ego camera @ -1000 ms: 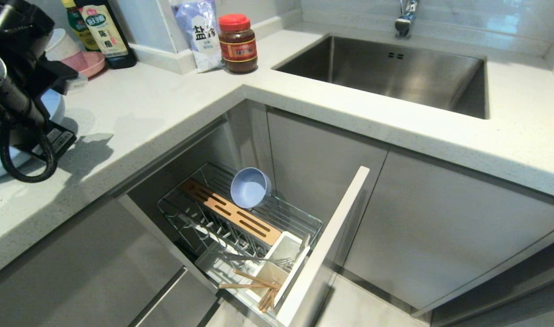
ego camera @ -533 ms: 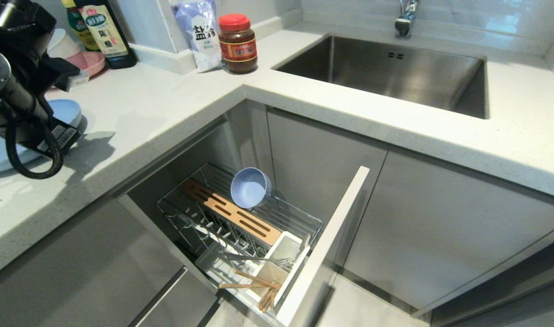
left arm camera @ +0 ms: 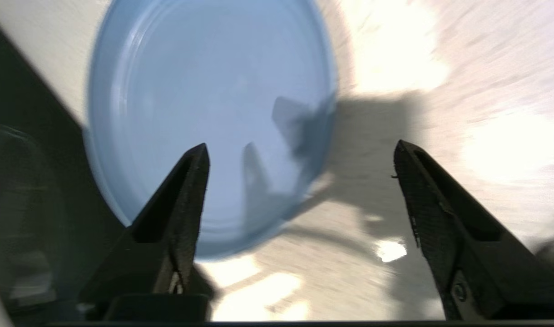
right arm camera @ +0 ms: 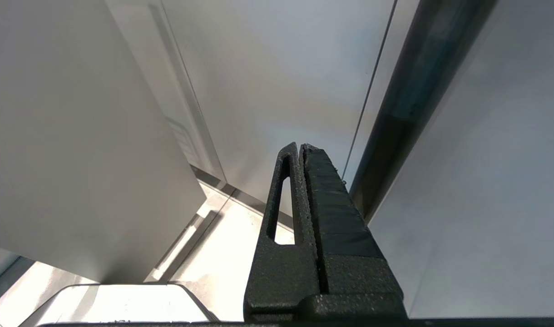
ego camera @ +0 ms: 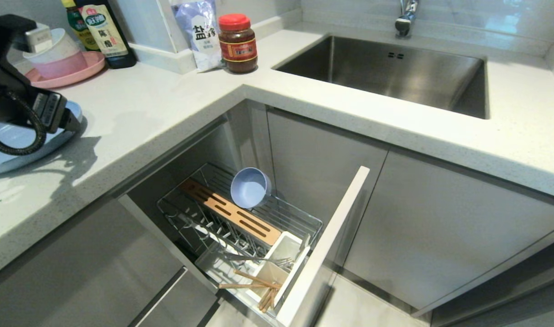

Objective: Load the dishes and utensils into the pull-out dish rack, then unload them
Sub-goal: Take the plate out of the cupboard, then take the bowl out of the cupboard

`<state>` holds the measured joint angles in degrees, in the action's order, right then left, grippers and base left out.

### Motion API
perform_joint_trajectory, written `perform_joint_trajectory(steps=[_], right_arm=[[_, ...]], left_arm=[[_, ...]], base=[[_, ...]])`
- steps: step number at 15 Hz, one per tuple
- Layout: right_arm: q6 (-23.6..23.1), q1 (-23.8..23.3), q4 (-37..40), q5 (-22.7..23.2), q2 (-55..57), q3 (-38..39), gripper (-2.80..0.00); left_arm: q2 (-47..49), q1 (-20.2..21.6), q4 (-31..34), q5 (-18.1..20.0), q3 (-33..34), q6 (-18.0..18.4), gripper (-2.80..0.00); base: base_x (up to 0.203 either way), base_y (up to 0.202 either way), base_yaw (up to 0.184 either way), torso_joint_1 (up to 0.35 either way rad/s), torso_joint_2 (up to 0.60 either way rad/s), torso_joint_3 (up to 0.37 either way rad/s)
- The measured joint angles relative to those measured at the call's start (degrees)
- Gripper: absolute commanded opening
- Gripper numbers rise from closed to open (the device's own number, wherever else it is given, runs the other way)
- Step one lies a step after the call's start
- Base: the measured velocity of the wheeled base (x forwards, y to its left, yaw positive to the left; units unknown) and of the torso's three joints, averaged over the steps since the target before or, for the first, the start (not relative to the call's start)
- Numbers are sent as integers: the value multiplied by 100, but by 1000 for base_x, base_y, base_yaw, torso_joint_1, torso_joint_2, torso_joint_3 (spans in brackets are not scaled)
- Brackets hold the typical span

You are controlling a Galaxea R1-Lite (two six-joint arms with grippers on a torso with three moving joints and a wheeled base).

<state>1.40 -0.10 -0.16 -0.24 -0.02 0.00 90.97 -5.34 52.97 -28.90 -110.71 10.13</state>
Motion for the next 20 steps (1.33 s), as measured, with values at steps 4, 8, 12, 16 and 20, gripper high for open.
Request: perform_joint_trajectory(steps=[4,8,12,16,20], right_arm=[[-1,0,0,-1,0,0,-280],[0,0,0,0,0,0,-280],[0,0,0,-2,0,0,-280],[0,0,0,-2,0,0,-280],[0,0,0,0,0,0,-280]], left_arm=[[-786,-159,-334,861,164,-2028,-280],[-1400,-597,-1487,1271,1034,-3051,-280],[-1655,-1557,-2706,1236,2295,-3438,-280],[-1529,-2493,-3576,770,3124,-3722,-280],[-922,-2952,-3600,640,3389,-4327,-280]], base=[[0,0,0,0,0,0],[0,0,0,0,0,0],[0,0,0,0,0,0],[0,0,0,0,0,0],[0,0,0,0,0,0]])
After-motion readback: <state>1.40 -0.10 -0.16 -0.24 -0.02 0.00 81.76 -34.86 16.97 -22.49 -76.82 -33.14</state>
